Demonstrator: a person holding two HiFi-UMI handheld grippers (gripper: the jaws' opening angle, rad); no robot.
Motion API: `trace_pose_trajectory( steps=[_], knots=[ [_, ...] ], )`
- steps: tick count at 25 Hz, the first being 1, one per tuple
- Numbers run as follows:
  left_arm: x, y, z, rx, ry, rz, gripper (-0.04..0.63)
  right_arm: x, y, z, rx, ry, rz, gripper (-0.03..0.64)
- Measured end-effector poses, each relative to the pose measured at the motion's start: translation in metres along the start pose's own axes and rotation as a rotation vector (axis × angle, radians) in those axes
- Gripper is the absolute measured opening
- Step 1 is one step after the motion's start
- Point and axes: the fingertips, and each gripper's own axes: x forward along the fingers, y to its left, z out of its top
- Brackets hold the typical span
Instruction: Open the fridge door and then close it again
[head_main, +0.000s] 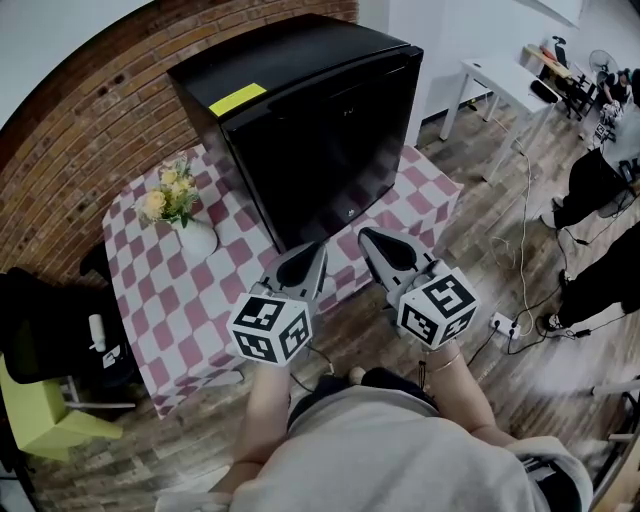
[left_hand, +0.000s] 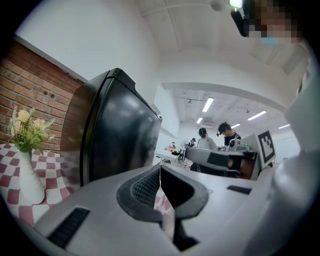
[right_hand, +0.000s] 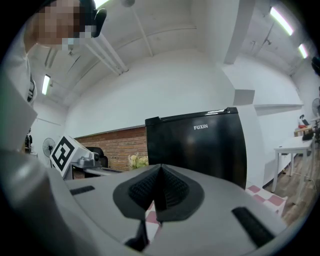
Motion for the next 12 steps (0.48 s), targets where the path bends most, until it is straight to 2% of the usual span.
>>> trace_pose_trajectory(
  steps=[6,12],
  knots=[
    [0.003,-0.003,-0.008,-0.011,0.018,-0.005,0.008,0.001,-0.001,-0.006,0.000,0.004,0.009,-0.002],
    [0.002,-0.002,-0.012,0.019,0.040,0.018,0.008,-0.001,-0.006,-0.013,0.010,0.017,0.009,-0.002]
  ],
)
